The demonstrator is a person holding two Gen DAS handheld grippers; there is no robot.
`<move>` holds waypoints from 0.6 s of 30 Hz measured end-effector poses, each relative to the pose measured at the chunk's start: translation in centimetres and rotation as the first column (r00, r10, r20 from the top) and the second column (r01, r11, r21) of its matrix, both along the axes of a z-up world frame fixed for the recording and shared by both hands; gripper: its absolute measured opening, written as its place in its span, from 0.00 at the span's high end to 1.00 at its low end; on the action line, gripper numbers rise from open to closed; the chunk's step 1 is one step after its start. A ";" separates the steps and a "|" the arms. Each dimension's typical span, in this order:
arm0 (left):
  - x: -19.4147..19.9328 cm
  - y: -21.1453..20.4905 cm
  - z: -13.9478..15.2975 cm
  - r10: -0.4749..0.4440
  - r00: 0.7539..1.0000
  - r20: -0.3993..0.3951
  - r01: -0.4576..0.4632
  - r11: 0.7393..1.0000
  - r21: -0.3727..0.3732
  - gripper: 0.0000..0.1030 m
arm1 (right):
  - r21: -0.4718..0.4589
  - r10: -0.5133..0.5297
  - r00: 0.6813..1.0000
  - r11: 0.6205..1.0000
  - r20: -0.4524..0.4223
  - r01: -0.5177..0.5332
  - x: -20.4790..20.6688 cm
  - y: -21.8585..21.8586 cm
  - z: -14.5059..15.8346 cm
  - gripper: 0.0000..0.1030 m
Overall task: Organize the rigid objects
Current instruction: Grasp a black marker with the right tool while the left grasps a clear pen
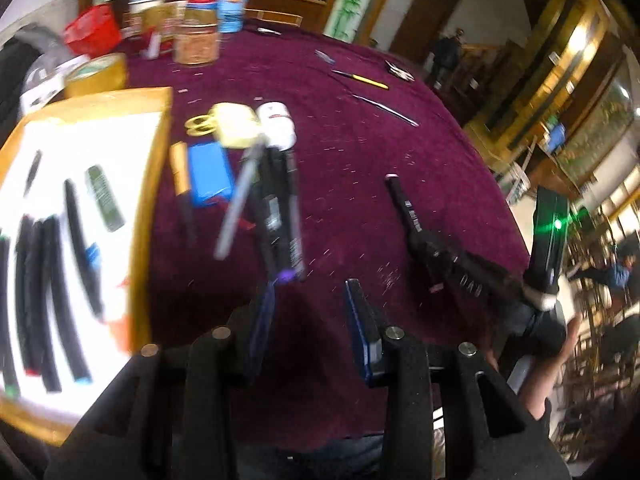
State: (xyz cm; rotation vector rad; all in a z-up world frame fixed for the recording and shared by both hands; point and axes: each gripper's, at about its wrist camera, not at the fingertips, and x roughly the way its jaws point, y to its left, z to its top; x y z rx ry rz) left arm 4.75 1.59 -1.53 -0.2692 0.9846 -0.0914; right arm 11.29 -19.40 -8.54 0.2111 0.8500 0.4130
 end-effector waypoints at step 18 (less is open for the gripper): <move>10.8 -0.2 -3.9 0.025 0.974 -0.226 -0.026 1.000 -0.001 0.70 | -0.044 0.004 0.999 0.999 0.032 -0.002 -0.3 1.0 0.1 0.87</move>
